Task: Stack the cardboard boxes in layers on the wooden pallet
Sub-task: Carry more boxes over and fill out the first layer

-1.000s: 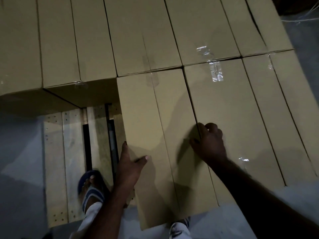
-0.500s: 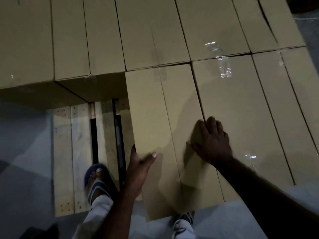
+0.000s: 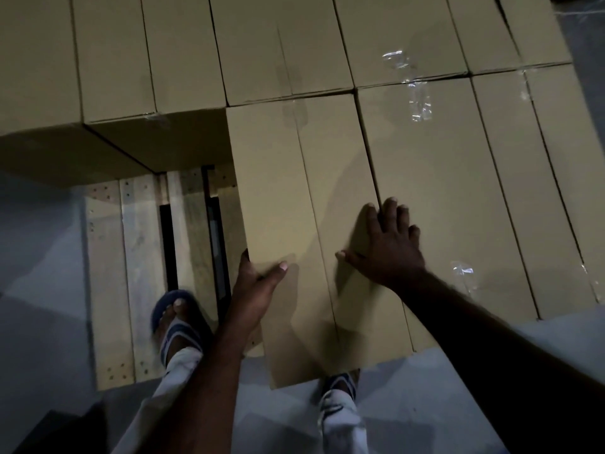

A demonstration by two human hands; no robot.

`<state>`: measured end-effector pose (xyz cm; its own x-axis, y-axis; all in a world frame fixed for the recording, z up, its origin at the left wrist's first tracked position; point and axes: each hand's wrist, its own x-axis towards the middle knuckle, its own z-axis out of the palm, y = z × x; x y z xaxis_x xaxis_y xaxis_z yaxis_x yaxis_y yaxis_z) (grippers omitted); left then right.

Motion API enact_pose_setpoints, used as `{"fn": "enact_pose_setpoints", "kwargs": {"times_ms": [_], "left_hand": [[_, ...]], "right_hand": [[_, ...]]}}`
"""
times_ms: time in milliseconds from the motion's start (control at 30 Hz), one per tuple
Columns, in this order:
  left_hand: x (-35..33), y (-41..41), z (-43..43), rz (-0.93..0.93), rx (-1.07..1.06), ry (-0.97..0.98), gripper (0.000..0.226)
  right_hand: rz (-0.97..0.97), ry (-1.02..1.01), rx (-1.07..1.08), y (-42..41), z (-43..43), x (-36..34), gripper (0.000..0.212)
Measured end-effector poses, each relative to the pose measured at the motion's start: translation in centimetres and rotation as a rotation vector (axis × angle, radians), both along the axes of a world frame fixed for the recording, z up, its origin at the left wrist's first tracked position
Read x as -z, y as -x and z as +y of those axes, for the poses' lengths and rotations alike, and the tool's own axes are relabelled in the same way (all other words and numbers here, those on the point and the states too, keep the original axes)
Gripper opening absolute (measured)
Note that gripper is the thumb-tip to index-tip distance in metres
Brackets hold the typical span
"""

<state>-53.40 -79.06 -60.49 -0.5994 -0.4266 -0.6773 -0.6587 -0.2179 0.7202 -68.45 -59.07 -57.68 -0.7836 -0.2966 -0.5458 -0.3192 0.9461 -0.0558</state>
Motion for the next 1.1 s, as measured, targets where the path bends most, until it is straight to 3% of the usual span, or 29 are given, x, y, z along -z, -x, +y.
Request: {"fn": "enact_pose_setpoints", "kwargs": {"times_ms": [100,200,367,533,667,1100], "left_hand": [[0.0,1.7,-1.5,0.034,-0.042,-0.048,0.054],[-0.1,3.9,-3.0,0.055,-0.056,-0.071,0.068],[-0.4,5.2,-3.2,0.059,-0.028,-0.02,0.063],[-1.5,5.1,-1.9,-0.055,0.24,0.193,0.12],[-1.4,4.8,-2.2,-0.113,0.403,0.315,0.139],[-2.2,5.6,-2.6,-0.12,0.482,0.413,0.14]], "right_hand": [[0.001,0.018,0.01,0.3,-0.1,0.0,0.115],[0.037,0.025,-0.006,1.1,-0.3,0.0,0.114],[0.077,0.023,0.006,3.5,-0.9,0.1,0.108],[0.039,-0.004,-0.006,3.9,-1.0,0.7,0.114],[0.045,-0.025,-0.01,3.7,-0.9,0.8,0.114],[0.035,0.023,-0.028,3.9,-0.2,1.2,0.115]]}}
